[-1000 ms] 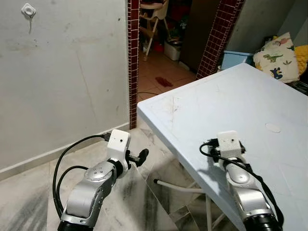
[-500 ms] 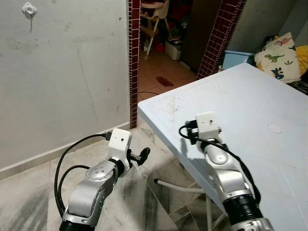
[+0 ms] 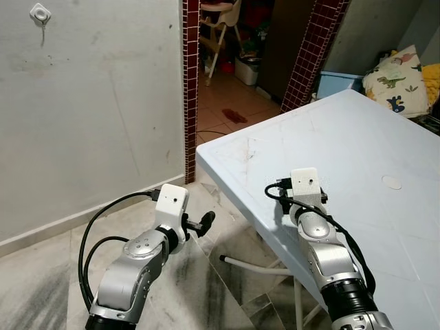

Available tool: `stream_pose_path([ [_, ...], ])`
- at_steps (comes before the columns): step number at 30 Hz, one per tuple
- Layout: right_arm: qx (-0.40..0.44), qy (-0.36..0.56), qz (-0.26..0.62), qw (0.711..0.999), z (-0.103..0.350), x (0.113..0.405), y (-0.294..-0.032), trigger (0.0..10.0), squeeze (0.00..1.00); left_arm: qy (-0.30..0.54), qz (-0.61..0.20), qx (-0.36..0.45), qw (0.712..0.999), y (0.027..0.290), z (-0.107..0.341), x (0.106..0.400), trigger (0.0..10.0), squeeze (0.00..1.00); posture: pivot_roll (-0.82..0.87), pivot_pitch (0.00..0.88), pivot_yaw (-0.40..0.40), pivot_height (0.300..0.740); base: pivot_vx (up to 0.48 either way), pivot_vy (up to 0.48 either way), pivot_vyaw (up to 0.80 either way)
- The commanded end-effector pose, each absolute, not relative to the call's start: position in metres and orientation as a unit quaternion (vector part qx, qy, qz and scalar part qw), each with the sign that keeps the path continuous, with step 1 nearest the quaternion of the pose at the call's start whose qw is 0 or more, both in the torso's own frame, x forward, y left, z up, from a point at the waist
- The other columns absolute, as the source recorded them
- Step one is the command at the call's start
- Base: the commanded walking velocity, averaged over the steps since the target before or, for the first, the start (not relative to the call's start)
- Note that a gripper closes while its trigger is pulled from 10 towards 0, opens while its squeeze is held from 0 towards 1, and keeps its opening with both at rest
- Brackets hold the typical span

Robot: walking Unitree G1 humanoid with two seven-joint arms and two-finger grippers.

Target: Hang keys on a hook

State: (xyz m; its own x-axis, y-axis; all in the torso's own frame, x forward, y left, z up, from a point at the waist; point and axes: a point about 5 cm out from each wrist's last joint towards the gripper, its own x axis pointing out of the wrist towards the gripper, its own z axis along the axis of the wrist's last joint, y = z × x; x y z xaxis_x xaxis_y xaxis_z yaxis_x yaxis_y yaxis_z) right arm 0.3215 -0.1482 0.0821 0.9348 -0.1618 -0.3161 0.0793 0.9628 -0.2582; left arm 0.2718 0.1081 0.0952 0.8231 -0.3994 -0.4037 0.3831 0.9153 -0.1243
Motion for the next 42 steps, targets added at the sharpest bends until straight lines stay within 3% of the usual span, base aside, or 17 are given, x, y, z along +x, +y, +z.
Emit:
stream_pose_path([
  [1,-0.118,0.173,-0.073,0.975,0.084,0.318,-0.151,10.0,0.00,0.220,-0.205,-0.014,0.954,0.108,0.095,0.271,10.0,0.00,0.14,0.000,-0.092,0.740,0.000,0.000,0.00],
  [17,-0.047,0.240,-0.046,0.968,0.058,0.277,-0.165,10.0,0.00,0.224,-0.209,-0.014,0.952,0.106,0.093,0.270,10.0,0.00,0.13,0.000,-0.091,0.740,0.000,0.000,0.00],
  [22,-0.018,0.245,0.028,0.969,0.059,0.269,-0.155,10.0,0.00,0.223,-0.209,-0.014,0.952,0.106,0.093,0.270,10.0,0.00,0.13,0.000,-0.091,0.740,0.000,0.000,0.00],
  [34,-0.066,0.250,0.042,0.965,0.075,0.255,-0.172,10.0,0.00,0.220,-0.206,-0.015,0.953,0.106,0.093,0.272,10.0,0.00,0.12,0.000,-0.100,0.740,0.000,0.000,0.00],
  [42,-0.080,0.228,0.022,0.970,0.087,0.264,-0.190,10.0,0.00,0.216,-0.210,-0.020,0.953,0.105,0.096,0.277,10.0,0.00,0.11,0.000,-0.097,0.740,0.000,0.000,0.00],
])
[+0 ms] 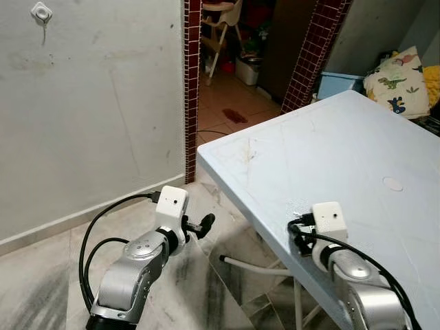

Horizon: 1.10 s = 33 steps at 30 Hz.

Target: Hang keys on a hook

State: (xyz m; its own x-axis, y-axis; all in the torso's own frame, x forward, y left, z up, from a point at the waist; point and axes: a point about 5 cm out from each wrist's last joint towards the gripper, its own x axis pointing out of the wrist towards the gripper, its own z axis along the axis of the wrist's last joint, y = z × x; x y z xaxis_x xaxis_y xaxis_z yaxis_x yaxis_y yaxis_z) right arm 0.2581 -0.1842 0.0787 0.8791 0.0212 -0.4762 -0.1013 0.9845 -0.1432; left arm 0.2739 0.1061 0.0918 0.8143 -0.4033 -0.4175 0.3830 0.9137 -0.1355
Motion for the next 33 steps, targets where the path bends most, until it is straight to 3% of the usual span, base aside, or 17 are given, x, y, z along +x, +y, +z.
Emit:
stream_pose_path([
  [1,-0.076,0.223,0.022,0.972,0.088,0.266,-0.190,10.0,0.00,0.216,-0.210,-0.020,0.953,0.104,0.096,0.278,10.0,0.00,0.11,0.000,-0.096,0.740,0.000,0.000,0.00],
  [8,-0.065,0.214,0.062,0.973,0.091,0.271,-0.180,10.0,0.00,0.214,-0.211,-0.019,0.953,0.104,0.096,0.278,10.0,0.00,0.11,0.000,-0.095,0.740,0.000,0.000,0.00],
  [22,-0.123,0.227,0.015,0.966,0.085,0.266,-0.192,10.0,0.00,0.216,-0.210,-0.021,0.953,0.103,0.094,0.277,10.0,0.00,0.11,0.000,-0.103,0.740,0.000,0.000,0.00],
  [23,-0.124,0.232,0.019,0.965,0.082,0.265,-0.190,8.9,0.00,0.216,-0.210,-0.021,0.953,0.103,0.094,0.276,10.0,0.00,0.11,0.000,-0.103,0.740,0.000,0.000,0.00],
  [25,-0.129,0.238,0.024,0.962,0.078,0.264,-0.188,3.6,0.00,0.216,-0.210,-0.022,0.953,0.103,0.094,0.276,10.0,0.00,0.11,0.000,-0.103,0.740,0.000,0.000,0.00],
  [26,-0.126,0.244,0.024,0.961,0.076,0.264,-0.187,2.4,0.00,0.217,-0.210,-0.022,0.953,0.103,0.094,0.276,10.0,0.00,0.11,0.000,-0.104,0.740,0.000,0.000,0.00],
  [27,-0.125,0.248,0.024,0.960,0.074,0.263,-0.187,2.4,0.00,0.217,-0.210,-0.022,0.953,0.103,0.094,0.276,10.0,0.00,0.11,0.000,-0.104,0.740,0.000,0.000,0.00],
  [28,-0.125,0.254,0.028,0.959,0.072,0.263,-0.185,3.6,0.00,0.217,-0.210,-0.022,0.953,0.103,0.094,0.276,10.0,0.00,0.11,0.000,-0.104,0.740,0.000,0.000,0.00],
  [30,-0.125,0.260,0.034,0.957,0.068,0.263,-0.184,2.6,0.00,0.217,-0.209,-0.023,0.953,0.103,0.094,0.275,10.0,0.00,0.11,0.000,-0.108,0.740,0.000,0.000,0.00],
  [31,-0.124,0.259,0.036,0.957,0.068,0.264,-0.183,0.0,0.00,0.217,-0.209,-0.023,0.953,0.103,0.093,0.275,10.0,0.00,0.11,0.000,-0.110,0.740,0.000,0.000,0.00],
  [33,-0.123,0.258,0.037,0.958,0.067,0.264,-0.183,0.0,0.00,0.218,-0.209,-0.023,0.953,0.102,0.093,0.275,10.0,0.00,0.11,0.000,-0.110,0.740,0.000,0.000,0.00],
])
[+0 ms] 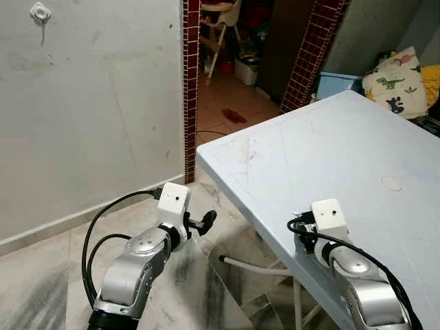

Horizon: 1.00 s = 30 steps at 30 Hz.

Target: Hang keys on a hook

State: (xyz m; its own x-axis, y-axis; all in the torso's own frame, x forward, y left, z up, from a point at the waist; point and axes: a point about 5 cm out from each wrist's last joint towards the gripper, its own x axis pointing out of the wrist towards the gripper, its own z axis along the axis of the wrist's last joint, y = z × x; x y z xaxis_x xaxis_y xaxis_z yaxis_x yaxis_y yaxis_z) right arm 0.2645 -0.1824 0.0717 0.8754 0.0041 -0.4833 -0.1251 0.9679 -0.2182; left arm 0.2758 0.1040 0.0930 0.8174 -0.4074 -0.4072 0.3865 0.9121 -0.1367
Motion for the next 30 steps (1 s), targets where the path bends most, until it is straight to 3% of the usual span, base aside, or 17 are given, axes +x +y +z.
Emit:
stream_pose_path([
  [1,-0.123,0.258,0.037,0.958,0.067,0.264,-0.183,0.0,0.00,0.218,-0.209,-0.023,0.953,0.102,0.093,0.275,10.0,0.00,0.11,0.000,-0.110,0.740,0.000,0.000,0.00],
  [10,-0.113,0.214,0.072,0.968,0.081,0.282,-0.165,0.0,0.00,0.218,-0.205,-0.024,0.954,0.103,0.093,0.273,10.0,0.00,0.11,0.000,-0.120,0.740,0.000,0.000,0.00],
  [30,-0.116,0.211,0.069,0.968,0.079,0.280,-0.168,0.0,0.00,0.220,-0.207,-0.024,0.953,0.102,0.091,0.271,10.0,0.00,0.11,0.000,-0.119,0.740,0.000,0.000,0.00],
])
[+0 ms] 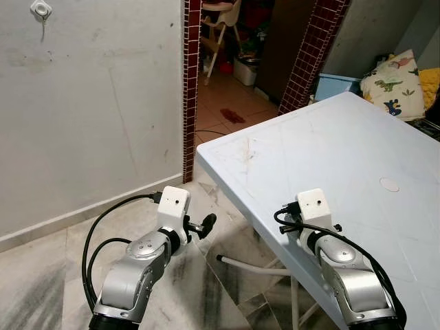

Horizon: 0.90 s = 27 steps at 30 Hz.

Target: Hang keys on a hook

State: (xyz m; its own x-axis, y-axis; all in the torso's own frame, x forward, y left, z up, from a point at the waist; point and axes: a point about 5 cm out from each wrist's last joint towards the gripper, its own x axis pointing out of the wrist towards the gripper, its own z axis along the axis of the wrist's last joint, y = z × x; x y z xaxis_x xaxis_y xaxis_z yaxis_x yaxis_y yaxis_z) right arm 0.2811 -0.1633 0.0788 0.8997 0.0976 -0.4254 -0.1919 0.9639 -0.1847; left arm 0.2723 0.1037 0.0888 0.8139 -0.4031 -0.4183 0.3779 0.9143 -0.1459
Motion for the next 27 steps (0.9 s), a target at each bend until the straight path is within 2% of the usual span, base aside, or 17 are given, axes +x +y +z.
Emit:
stream_pose_path([
  [1,-0.117,0.212,0.068,0.968,0.079,0.280,-0.169,0.0,0.00,0.220,-0.207,-0.023,0.953,0.102,0.091,0.271,10.0,0.00,0.11,0.000,-0.119,0.740,0.000,0.000,0.00],
  [9,-0.113,0.205,0.072,0.970,0.081,0.282,-0.167,0.0,0.00,0.219,-0.206,-0.024,0.953,0.101,0.092,0.271,10.0,0.00,0.11,0.000,-0.125,0.740,0.000,0.000,0.00],
  [15,-0.084,0.087,0.096,0.988,0.120,0.293,-0.153,0.0,0.00,0.217,-0.202,-0.026,0.955,0.101,0.091,0.272,10.0,0.00,0.10,0.000,-0.132,0.740,0.000,0.000,0.00],
  [20,-0.082,0.070,0.106,0.988,0.127,0.294,-0.150,0.0,0.00,0.217,-0.202,-0.028,0.955,0.099,0.091,0.273,10.0,0.00,0.10,0.000,-0.134,0.740,0.000,0.000,0.00],
  [21,-0.084,0.070,0.102,0.989,0.127,0.294,-0.151,3.5,0.00,0.217,-0.202,-0.028,0.955,0.099,0.091,0.272,10.0,0.00,0.10,0.000,-0.134,0.740,0.000,0.000,0.00],
  [22,-0.094,0.072,0.092,0.989,0.127,0.294,-0.154,9.9,0.00,0.217,-0.202,-0.029,0.955,0.099,0.091,0.272,10.0,0.00,0.10,0.000,-0.135,0.740,0.000,0.000,0.00],
  [24,-0.105,0.073,0.084,0.988,0.126,0.294,-0.157,9.9,0.00,0.217,-0.202,-0.029,0.955,0.099,0.091,0.273,10.0,0.00,0.10,0.000,-0.137,0.740,0.000,0.000,0.00],
  [25,-0.121,0.074,0.074,0.987,0.126,0.292,-0.161,10.0,1.00,0.217,-0.202,-0.029,0.955,0.099,0.091,0.273,10.0,0.00,0.10,0.000,-0.138,0.740,0.000,0.000,0.00],
  [27,-0.161,0.076,0.039,0.983,0.126,0.290,-0.173,10.0,1.00,0.217,-0.202,-0.030,0.955,0.099,0.091,0.273,10.0,0.00,0.10,0.000,-0.137,0.740,0.000,0.000,0.00],
])
